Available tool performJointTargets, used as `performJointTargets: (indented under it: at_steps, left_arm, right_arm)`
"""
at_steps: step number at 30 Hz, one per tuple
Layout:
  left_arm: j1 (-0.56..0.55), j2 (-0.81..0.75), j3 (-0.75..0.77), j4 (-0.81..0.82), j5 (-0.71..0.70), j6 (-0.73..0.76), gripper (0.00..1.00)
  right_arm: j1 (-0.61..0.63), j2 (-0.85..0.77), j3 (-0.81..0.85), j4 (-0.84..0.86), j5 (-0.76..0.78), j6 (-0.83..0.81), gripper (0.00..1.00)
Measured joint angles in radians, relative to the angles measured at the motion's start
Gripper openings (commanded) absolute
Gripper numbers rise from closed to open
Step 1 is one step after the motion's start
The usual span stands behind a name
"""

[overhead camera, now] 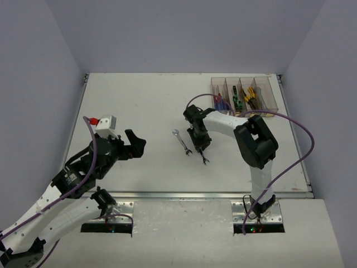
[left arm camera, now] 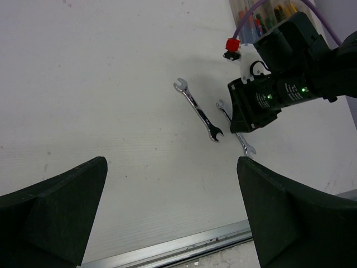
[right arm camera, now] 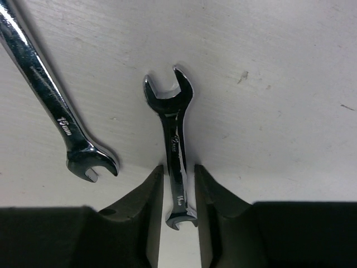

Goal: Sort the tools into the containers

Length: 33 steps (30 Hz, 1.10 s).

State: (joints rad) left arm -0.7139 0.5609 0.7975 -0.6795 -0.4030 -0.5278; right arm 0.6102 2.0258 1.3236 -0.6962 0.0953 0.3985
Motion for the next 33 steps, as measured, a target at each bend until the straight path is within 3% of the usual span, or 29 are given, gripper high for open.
performJointTargets:
  at_steps: [4, 18, 27, 33]
  left_arm:
    - [0.0, 0.0, 0.0, 0.002, 0.0, 0.0, 1.0]
    - [0.0, -0.01, 0.0, 0.002, 0.004, 0.0, 1.0]
    - [0.0, -0.038, 0.0, 0.003, 0.004, 0.0, 1.0]
    - [0.0, -0.046, 0.0, 0.003, 0.011, 0.001, 1.0]
  right_arm:
    - [0.0, 0.005, 0.006, -0.002, -0.024, -0.013, 0.0]
    - [-0.027, -0.044, -0.025, -0.028, 0.022, -0.034, 0.0]
    - [-0.168, -0.204, -0.022, -0.083, 0.11, -0.074, 0.0]
    - [-0.338, -0.196, 0.102, -0.134, 0.228, -0.139, 0.0]
